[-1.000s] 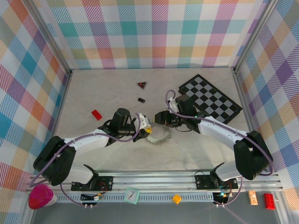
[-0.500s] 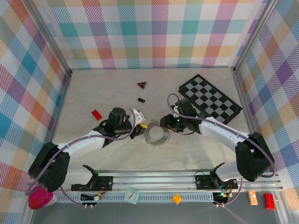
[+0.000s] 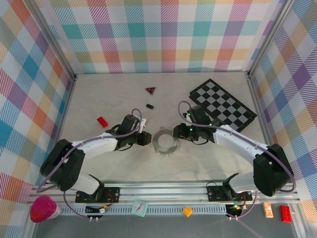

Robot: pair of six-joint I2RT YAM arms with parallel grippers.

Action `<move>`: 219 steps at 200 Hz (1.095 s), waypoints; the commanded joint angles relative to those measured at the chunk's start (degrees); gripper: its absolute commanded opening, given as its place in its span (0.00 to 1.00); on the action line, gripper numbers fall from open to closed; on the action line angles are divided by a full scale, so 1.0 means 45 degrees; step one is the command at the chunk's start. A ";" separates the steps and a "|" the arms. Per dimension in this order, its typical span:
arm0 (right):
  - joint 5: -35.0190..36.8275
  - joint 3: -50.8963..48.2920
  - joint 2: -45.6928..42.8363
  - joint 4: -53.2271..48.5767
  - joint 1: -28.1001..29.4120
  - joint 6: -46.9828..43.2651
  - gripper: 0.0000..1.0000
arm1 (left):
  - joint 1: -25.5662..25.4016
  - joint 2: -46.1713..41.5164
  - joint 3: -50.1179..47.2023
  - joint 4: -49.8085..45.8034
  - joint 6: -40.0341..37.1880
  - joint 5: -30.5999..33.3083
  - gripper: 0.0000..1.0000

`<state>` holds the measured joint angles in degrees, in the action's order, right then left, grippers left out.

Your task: Put the keys on the keyring

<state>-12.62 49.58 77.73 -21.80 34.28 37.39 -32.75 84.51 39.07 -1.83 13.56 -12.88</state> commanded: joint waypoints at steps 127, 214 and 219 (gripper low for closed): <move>-0.0418 0.0332 0.0011 -0.0253 0.0018 -0.0466 0.38 | -0.0099 0.2180 0.0977 -0.1113 0.1908 -0.2257 0.25; -0.0506 0.0320 -0.0067 -0.0270 0.0018 -0.0486 0.37 | -0.0321 0.2159 0.0947 -0.1351 0.1672 -0.2555 0.20; -0.0514 0.0311 -0.0067 -0.0272 0.0015 -0.0476 0.37 | -0.0319 0.2138 0.0919 -0.1381 0.1642 -0.2582 0.19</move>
<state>-13.98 49.63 77.73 -22.17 34.28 36.32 -33.69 94.08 43.70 -5.80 21.61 -23.07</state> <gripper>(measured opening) 0.374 0.205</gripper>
